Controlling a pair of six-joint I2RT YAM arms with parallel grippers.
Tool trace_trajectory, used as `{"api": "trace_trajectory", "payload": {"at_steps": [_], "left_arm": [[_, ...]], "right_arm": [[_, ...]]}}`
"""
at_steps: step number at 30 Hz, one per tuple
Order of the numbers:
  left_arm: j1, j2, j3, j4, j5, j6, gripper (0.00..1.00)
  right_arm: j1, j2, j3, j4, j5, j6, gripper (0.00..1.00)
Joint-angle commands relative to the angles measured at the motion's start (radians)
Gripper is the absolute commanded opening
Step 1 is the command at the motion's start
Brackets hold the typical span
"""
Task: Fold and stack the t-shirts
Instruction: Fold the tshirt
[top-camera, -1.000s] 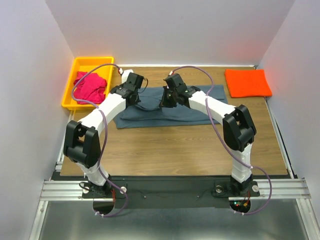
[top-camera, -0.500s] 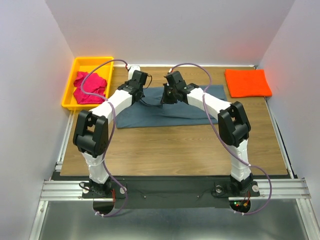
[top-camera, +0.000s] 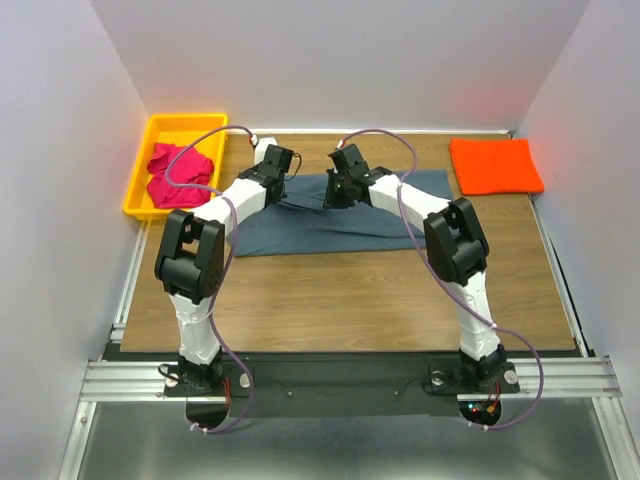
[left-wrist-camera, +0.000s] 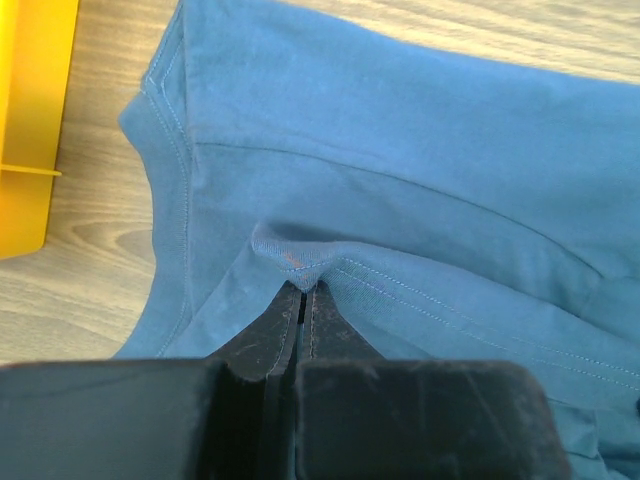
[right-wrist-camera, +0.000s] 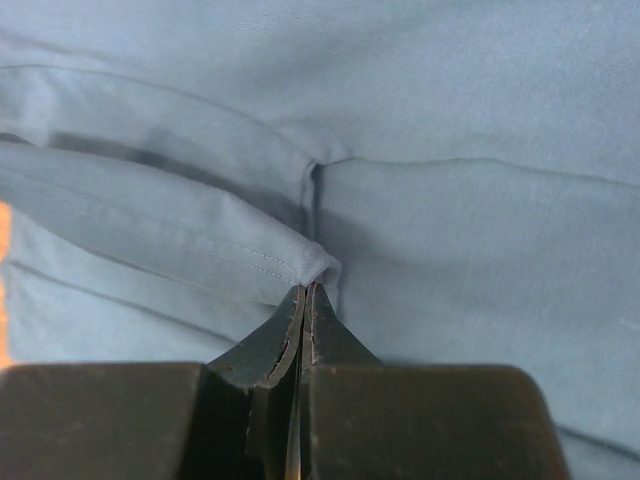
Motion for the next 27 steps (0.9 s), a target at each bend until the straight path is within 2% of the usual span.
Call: {"api": "trace_trajectory", "payload": {"at_steps": [1,5,9,10,12,13,14,18,21,27], "left_arm": [[0.011,0.001,0.044,0.023,-0.014,-0.033,0.04],[0.014,0.021,0.044,0.027,0.004,-0.044,0.08],[0.014,0.011,0.043,0.034,0.027,-0.062,0.34],[0.014,0.003,0.041,0.036,0.027,-0.062,0.51],[0.019,-0.023,0.041,0.039,0.032,-0.064,0.66],[0.02,-0.043,0.04,0.037,0.038,-0.067,0.75],[0.023,-0.054,0.038,0.034,0.043,-0.068,0.77],[0.049,-0.107,0.017,0.001,0.052,-0.102,0.8],[0.063,-0.152,-0.022,-0.036,0.055,-0.14,0.79],[0.085,-0.239,-0.218,-0.021,0.118,-0.191,0.65]], "right_arm": [[-0.008,0.031,0.047,0.018,0.013,-0.024,0.02],[-0.01,0.044,0.059,0.019,0.011,-0.043,0.11],[-0.008,0.038,0.078,0.019,0.011,-0.127,0.28],[-0.01,0.035,0.081,0.019,0.011,-0.145,0.35],[-0.008,0.013,0.084,0.02,-0.022,-0.2,0.42],[-0.008,0.008,0.084,0.019,-0.026,-0.218,0.5],[-0.008,0.002,0.085,0.021,-0.029,-0.236,0.54],[-0.005,-0.015,0.107,0.023,-0.093,-0.357,0.67],[0.004,-0.016,0.124,0.023,-0.119,-0.432,0.67],[0.044,-0.002,0.168,0.026,-0.213,-0.53,0.67]]}}
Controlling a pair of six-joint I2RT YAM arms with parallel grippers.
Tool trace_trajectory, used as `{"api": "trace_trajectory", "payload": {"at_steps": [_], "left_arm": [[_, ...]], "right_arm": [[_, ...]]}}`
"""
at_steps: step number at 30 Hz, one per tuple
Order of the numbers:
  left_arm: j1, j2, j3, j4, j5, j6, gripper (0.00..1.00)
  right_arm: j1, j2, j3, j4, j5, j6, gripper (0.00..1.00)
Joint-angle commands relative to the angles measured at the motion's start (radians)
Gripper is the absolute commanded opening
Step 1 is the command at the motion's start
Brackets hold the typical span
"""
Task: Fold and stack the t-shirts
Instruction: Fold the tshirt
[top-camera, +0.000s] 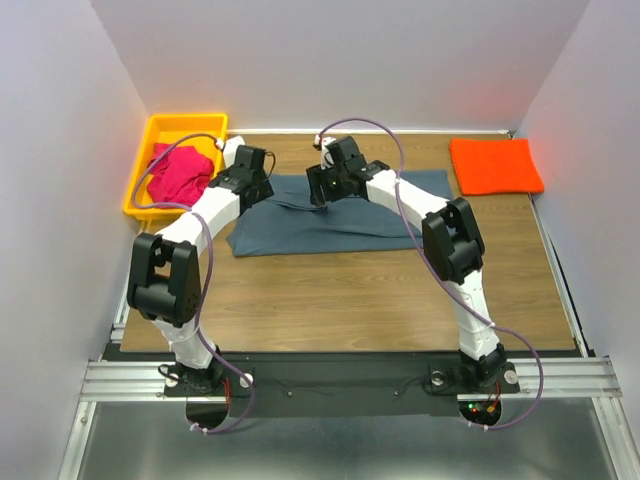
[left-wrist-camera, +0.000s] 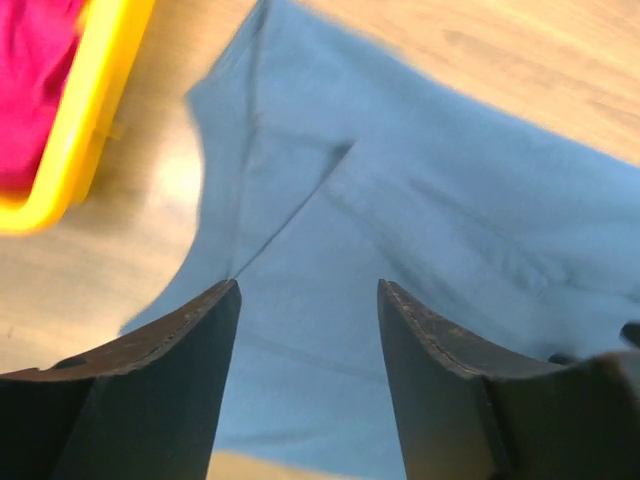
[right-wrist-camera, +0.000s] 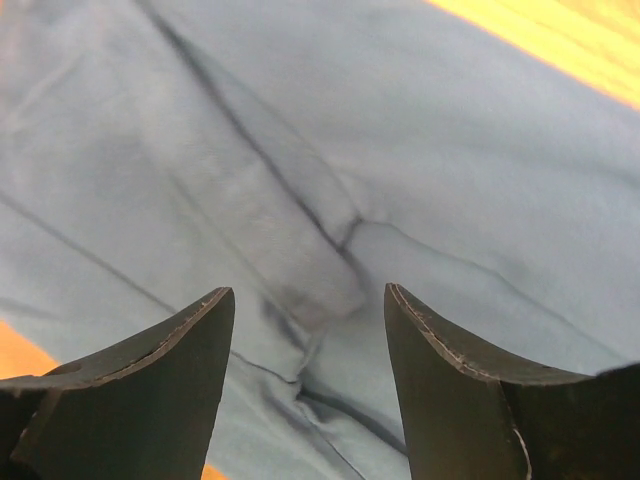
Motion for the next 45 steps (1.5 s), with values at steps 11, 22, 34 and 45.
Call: {"api": "trace_trajectory", "payload": {"at_steps": [11,22,34,45], "left_arm": [[0.025,-0.019,-0.253,0.02,0.08,-0.059,0.46],[0.038,0.005,-0.285,0.03,0.104,-0.061,0.45],[0.042,0.015,-0.33,0.028,0.115,-0.056,0.45],[0.042,0.015,-0.327,0.023,0.129,-0.056,0.47]], "right_arm": [[0.091,0.114,0.228,0.026,0.043,-0.29,0.81],[0.098,0.21,0.28,0.029,0.133,-0.366,0.82],[0.05,0.266,0.371,0.047,0.322,-0.328,0.82],[-0.089,0.22,0.368,0.051,0.328,-0.172,0.81]]}}
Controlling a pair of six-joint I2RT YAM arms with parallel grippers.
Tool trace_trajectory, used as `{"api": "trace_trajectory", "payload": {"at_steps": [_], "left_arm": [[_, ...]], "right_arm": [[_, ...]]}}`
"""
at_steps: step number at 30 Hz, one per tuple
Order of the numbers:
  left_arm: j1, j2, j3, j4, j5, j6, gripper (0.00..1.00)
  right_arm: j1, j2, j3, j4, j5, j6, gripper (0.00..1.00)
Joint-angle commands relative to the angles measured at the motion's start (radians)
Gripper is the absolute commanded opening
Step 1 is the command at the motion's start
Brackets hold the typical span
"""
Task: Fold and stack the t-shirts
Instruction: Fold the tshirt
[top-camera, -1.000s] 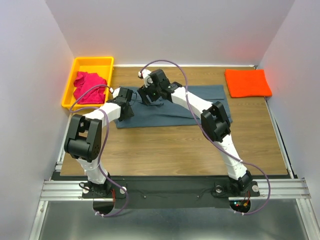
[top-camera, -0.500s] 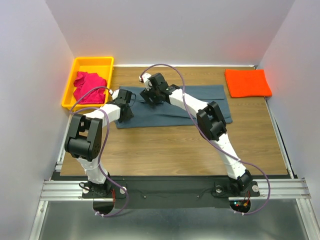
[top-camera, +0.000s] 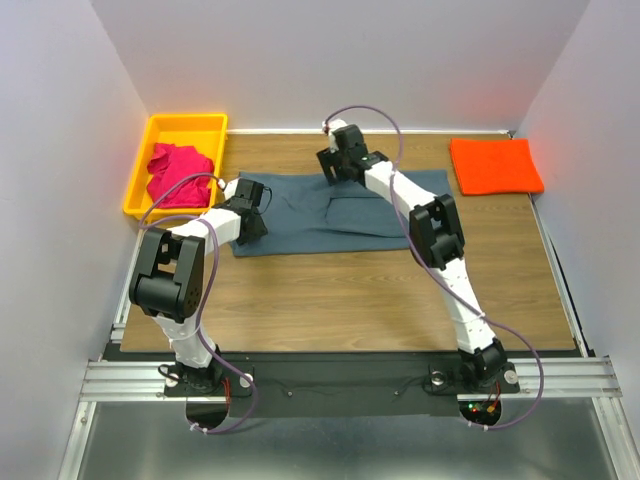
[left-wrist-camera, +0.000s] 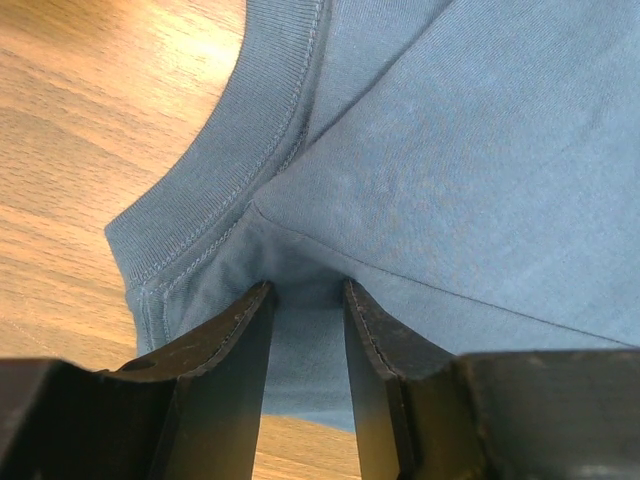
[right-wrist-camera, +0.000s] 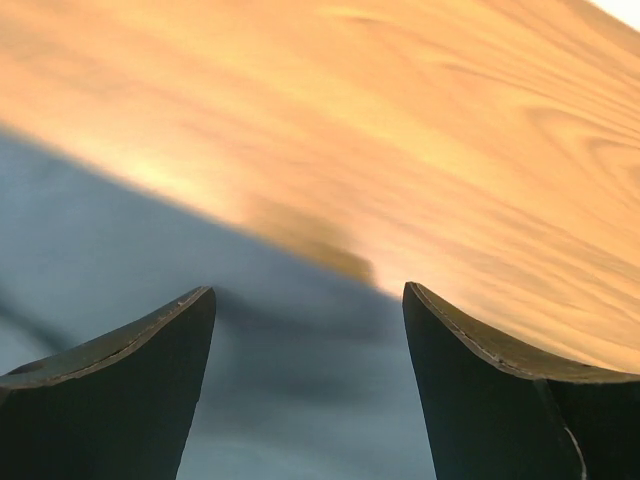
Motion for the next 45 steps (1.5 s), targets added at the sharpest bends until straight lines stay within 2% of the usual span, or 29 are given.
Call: {"api": "trace_trajectory", "payload": {"at_steps": [1,4,5,6,10,13,15,20,24,26,31,33,36,45], "left_arm": [[0.003,0.001,-0.03,-0.04,0.023,0.0,0.47],[0.003,-0.02,-0.003,-0.052,0.02,0.007,0.57],[0.003,-0.028,0.002,-0.052,0.019,0.01,0.6],[0.003,-0.037,0.007,-0.055,0.017,0.013,0.62],[0.0,-0.094,0.025,-0.062,0.006,0.032,0.74],[-0.01,-0.142,0.031,-0.07,0.008,0.052,0.83],[-0.046,-0.178,0.031,-0.061,0.002,0.091,0.91],[-0.176,-0.209,0.048,-0.036,-0.029,0.145,0.91],[-0.312,-0.151,0.095,0.005,-0.067,0.229,0.93],[-0.403,-0.107,0.12,0.054,-0.113,0.324,0.99],[-0.57,-0.013,0.169,0.177,-0.262,0.567,0.99],[-0.589,0.04,0.212,0.236,-0.261,0.665,0.99],[-0.604,0.116,0.287,0.25,-0.221,0.726,0.99],[-0.615,0.277,0.413,0.27,-0.198,0.822,0.98]], "right_arm": [[-0.037,-0.093,-0.028,0.036,-0.004,0.085,0.81],[-0.068,-0.215,-0.158,0.036,-0.026,0.099,0.8],[-0.072,-0.248,-0.253,0.036,-0.041,0.096,0.8],[-0.077,-0.282,-0.254,0.036,-0.041,0.092,0.8],[-0.081,-0.493,-0.549,0.036,-0.095,0.015,0.8],[-0.081,-0.577,-0.672,0.036,-0.138,-0.014,0.82],[-0.081,-0.643,-0.769,0.036,-0.098,0.022,0.83],[-0.1,-0.749,-0.93,0.036,0.054,0.099,0.85],[-0.158,-0.831,-1.043,0.036,0.137,0.182,0.85],[-0.216,-0.861,-1.069,0.036,0.137,0.249,0.85],[-0.366,-0.945,-1.158,0.039,0.024,0.418,0.86],[-0.399,-0.965,-1.18,0.043,0.004,0.454,0.86],[-0.433,-0.989,-1.214,0.047,-0.009,0.484,0.89],[-0.46,-1.022,-1.249,0.059,-0.049,0.503,0.9]]}}
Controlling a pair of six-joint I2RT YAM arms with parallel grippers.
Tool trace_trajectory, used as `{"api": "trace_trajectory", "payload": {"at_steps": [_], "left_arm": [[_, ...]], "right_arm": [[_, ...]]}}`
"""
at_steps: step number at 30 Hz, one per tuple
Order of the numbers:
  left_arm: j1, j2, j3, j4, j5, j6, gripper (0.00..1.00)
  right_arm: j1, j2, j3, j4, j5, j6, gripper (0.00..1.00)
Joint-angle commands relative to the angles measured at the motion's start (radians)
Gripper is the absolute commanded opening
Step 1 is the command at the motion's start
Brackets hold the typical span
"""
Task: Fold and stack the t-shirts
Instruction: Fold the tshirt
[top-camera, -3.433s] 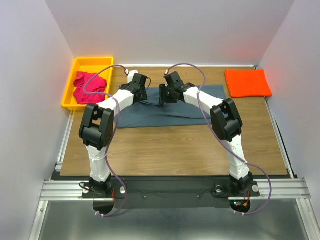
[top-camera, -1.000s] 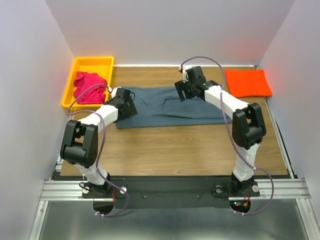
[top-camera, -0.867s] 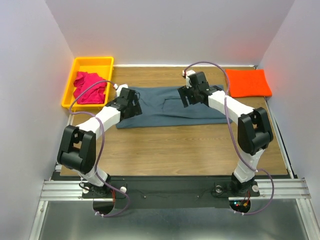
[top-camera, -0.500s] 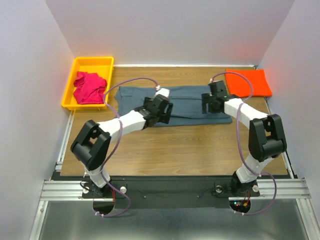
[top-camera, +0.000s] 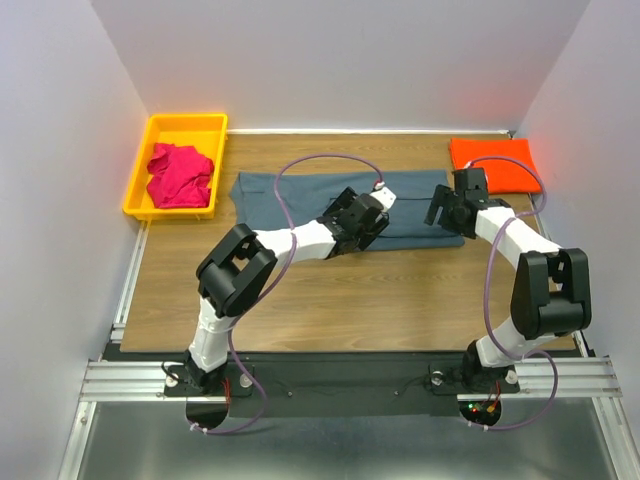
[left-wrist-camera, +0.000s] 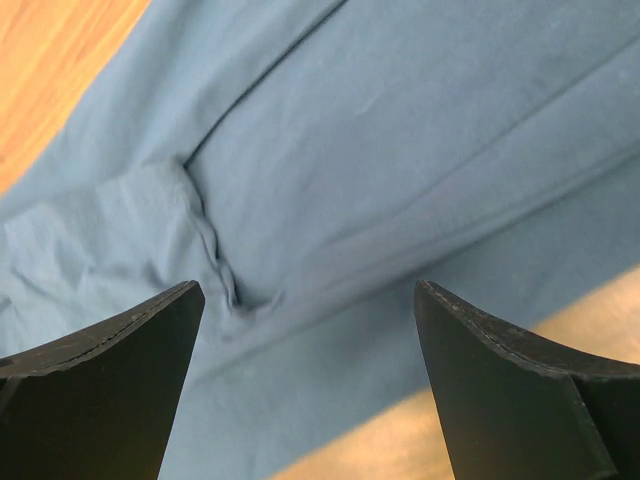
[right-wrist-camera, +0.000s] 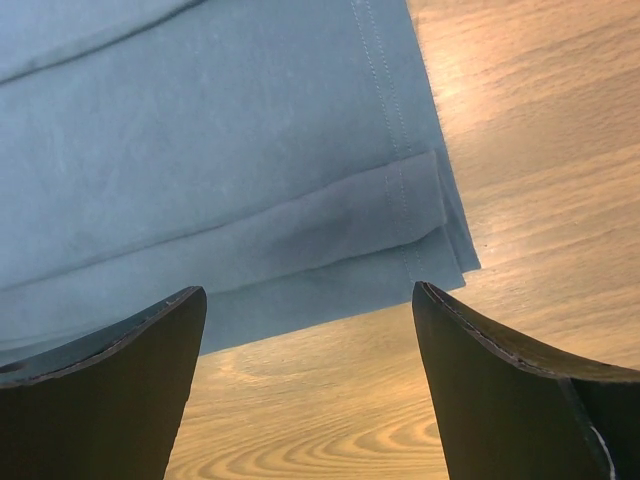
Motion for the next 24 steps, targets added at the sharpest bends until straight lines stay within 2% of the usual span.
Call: {"api": "trace_trajectory", "payload": {"at_steps": [1,8,13,24], "left_arm": [[0.0,0.028,0.066,0.04,0.0,0.088,0.98],[-0.001,0.044,0.074,0.025,0.109,0.161,0.98],[-0.001,0.09,0.109,0.025,0.075,0.183,0.98],[0.006,0.173,0.206,0.028,0.1,0.183,0.98]], "right_arm": [[-0.017,-0.043,-0.002,0.044,-0.025,0.028,0.9],[-0.03,-0.043,0.001,0.045,-0.035,0.028,0.9],[-0.037,-0.04,0.002,0.05,-0.042,0.03,0.9],[-0.041,-0.046,0.004,0.051,-0.032,0.014,0.9]]}}
